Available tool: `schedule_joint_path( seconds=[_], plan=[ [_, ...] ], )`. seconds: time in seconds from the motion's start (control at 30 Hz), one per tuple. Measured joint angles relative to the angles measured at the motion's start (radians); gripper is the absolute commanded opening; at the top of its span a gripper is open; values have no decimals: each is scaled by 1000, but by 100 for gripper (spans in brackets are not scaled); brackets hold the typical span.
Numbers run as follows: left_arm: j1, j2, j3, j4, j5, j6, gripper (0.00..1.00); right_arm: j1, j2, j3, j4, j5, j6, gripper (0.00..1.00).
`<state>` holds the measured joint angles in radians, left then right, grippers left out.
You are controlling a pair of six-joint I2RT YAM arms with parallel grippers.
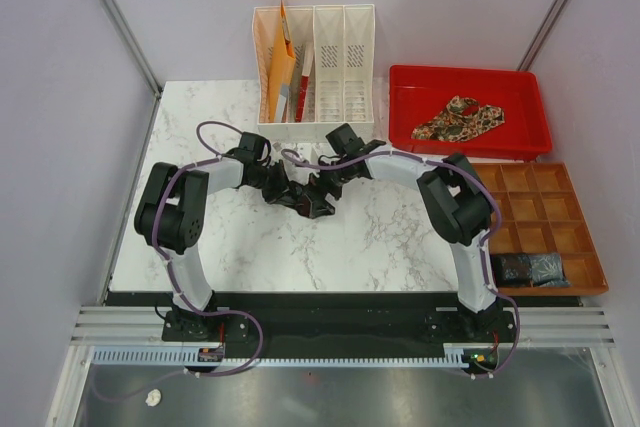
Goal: Roll the ties
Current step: Roll the tie at the center of the board.
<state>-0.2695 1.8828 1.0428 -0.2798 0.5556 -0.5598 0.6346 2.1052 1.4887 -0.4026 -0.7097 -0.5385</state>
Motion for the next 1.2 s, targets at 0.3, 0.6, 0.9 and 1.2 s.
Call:
schedule_joint_path(
  seconds=[0.3,0.6,0.9,1.2],
  plan=[
    [0,2,0,2,7,0,2,29,5,-20,66,14,17,8],
    [9,-42,-64,47,22,1,31,30,21,34,-47,24,-66,0],
    [90,-263,-233,124,105,-26,62,31,69,188,-385,63,-315,0],
    [43,-217,-264,320,182,-147,57,49,87,229,-476,96,-354,0]
  ],
)
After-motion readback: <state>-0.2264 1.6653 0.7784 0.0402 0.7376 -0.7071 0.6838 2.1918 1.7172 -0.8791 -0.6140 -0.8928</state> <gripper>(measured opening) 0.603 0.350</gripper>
